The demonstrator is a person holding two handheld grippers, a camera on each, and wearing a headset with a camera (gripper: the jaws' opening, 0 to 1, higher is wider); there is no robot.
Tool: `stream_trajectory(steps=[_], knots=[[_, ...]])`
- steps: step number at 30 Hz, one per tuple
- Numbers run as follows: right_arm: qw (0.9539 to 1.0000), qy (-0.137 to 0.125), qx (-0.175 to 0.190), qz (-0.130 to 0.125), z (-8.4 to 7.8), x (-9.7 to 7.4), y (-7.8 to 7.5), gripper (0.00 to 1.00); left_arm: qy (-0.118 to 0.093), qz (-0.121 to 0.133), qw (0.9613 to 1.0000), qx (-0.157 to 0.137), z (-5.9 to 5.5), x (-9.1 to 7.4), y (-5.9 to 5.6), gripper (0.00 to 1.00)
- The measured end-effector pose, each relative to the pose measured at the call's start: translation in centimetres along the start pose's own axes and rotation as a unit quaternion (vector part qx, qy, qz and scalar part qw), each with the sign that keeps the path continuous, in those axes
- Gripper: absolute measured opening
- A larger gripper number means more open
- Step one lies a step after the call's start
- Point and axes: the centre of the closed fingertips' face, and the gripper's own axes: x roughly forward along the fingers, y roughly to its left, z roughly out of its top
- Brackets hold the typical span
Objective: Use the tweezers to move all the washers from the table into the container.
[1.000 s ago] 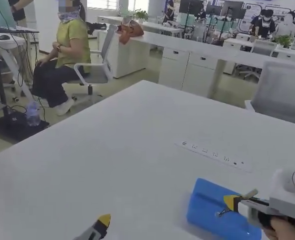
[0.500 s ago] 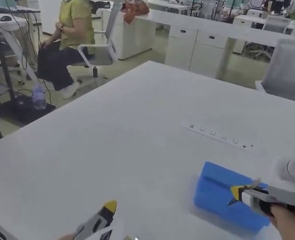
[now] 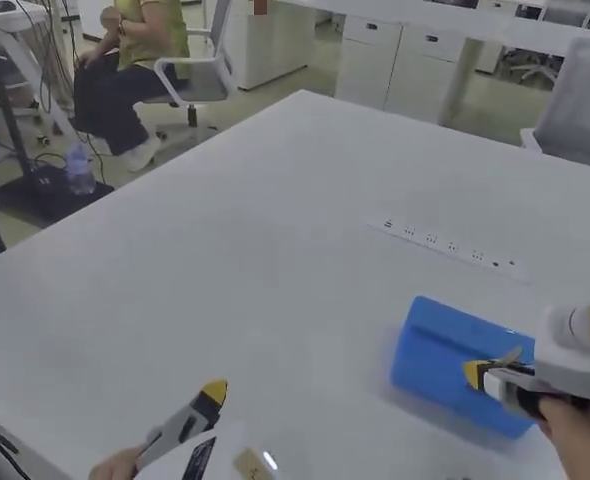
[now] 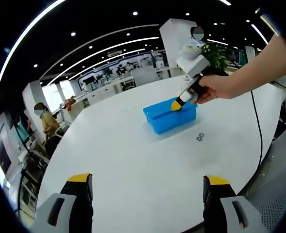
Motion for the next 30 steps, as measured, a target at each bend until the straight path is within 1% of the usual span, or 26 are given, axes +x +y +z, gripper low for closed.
stream_trajectory(steps=[3, 7, 11, 12, 13, 14, 15, 18, 20, 23, 28, 30], knots=[[1.0000, 0.004, -0.002, 0.001, -0.2, 0.1, 0.2, 0.02, 0.002, -0.001, 1.0000, 0.002, -0.1, 0.0, -0.1, 0.97], [1.0000, -0.002, 0.004, 0.005, 0.0, -0.1, 0.4, 0.03, 0.003, -0.002, 1.0000, 0.003, -0.1, 0.0, -0.1, 0.97], [0.9999, -0.002, -0.008, -0.011, 0.0, -0.5, 0.0, 0.03, 0.002, -0.003, 1.0000, 0.005, 0.0, 0.0, -0.1, 0.97], [0.9999, -0.006, -0.009, -0.012, 0.2, -0.5, -0.5, 0.03, 0.002, -0.003, 1.0000, 0.005, 0.0, 0.0, -0.1, 0.97], [0.9999, -0.011, -0.006, -0.011, 0.4, -0.7, -0.5, 0.03, 0.001, -0.003, 1.0000, 0.005, 0.0, 0.0, -0.1, 0.97], [0.9999, -0.015, 0.002, -0.007, 0.7, -0.7, -0.9, 0.03, 0.000, -0.003, 1.0000, 0.004, 0.0, 0.0, -0.1, 0.97], [0.9998, -0.018, 0.006, -0.006, 0.9, -1.0, -1.0, 0.03, -0.001, -0.003, 1.0000, 0.004, 0.0, 0.0, -0.1, 0.97], [0.9993, -0.034, 0.014, -0.008, 1.6, -2.3, -0.4, 0.03, -0.004, -0.002, 1.0000, 0.005, 0.1, 0.0, -0.1, 0.97], [0.9989, -0.041, 0.019, -0.004, 1.8, -2.9, -0.5, 0.03, -0.005, -0.001, 1.0000, 0.005, 0.1, 0.0, -0.1, 0.97], [0.9988, -0.046, 0.011, -0.010, 1.9, -3.6, -0.6, 0.03, -0.007, 0.001, 1.0000, 0.003, 0.2, -0.1, 0.0, 0.97], [0.9981, -0.056, 0.023, -0.009, 1.8, -4.4, -1.2, 0.03, -0.012, 0.005, 0.9999, 0.002, 0.4, -0.2, 0.2, 0.97], [0.9979, -0.059, 0.026, -0.008, 1.7, -4.7, -1.2, 0.03, -0.013, 0.006, 0.9999, 0.001, 0.4, -0.2, 0.2, 0.97]])
